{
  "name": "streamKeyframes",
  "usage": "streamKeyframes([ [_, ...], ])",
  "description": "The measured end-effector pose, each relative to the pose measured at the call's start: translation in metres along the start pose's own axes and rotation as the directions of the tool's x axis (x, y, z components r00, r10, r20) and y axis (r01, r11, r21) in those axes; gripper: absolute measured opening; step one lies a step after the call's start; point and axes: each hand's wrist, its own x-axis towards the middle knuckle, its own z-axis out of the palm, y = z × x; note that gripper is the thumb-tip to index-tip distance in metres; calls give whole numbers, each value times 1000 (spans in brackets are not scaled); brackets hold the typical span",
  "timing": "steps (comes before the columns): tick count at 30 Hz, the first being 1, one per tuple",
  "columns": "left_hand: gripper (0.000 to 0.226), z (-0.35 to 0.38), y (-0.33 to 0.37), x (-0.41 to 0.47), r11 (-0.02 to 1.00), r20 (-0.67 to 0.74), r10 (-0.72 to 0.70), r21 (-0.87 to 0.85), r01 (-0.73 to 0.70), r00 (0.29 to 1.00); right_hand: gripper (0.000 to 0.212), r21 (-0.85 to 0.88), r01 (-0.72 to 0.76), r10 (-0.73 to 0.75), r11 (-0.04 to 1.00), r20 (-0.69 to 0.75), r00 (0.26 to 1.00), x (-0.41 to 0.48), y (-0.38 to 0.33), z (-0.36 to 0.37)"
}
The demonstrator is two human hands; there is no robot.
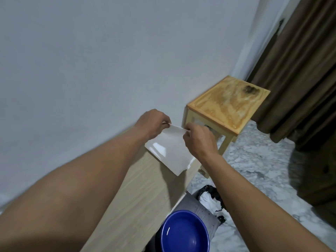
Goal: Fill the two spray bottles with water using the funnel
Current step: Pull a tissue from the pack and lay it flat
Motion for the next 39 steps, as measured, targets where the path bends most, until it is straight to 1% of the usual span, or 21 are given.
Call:
streamKeyframes([
  [4,19,-31,10,6,1000,-56,5,-14,-6,998,23,17,-6,8,1000,-70,997,6,-6,-30],
  [8,17,-64,24,10,998,-153,4,-58,-13,988,26,84,-28,40,996,-145,989,10,-15,-60],
  [10,18,-76,28,9,997,-180,-14,-81,-1,984,27,115,-22,40,993,-156,987,11,-17,-70],
  [15,17,-93,32,3,993,-137,-59,-105,45,989,24,163,-24,50,986,-154,987,12,-17,-78],
  [19,15,-96,33,-2,983,-171,-108,-169,79,979,20,215,-23,66,976,-196,978,10,-17,-80],
  [21,14,-98,35,-3,975,-192,-123,-208,82,974,21,212,-21,71,977,-231,970,10,-19,-82],
  [24,13,-101,38,-3,972,-210,-133,-219,86,968,21,205,-9,64,979,-261,963,8,-21,-86],
  [31,14,-109,38,-6,958,-212,-178,-261,120,961,23,276,-38,107,960,-240,965,9,-26,-91],
  [35,14,-110,39,-9,958,-200,-196,-249,144,960,22,293,-40,116,955,-246,962,11,-30,-90],
  [39,13,-105,36,-10,963,-129,-205,-205,176,970,22,258,-42,98,965,-209,973,11,-31,-85],
])
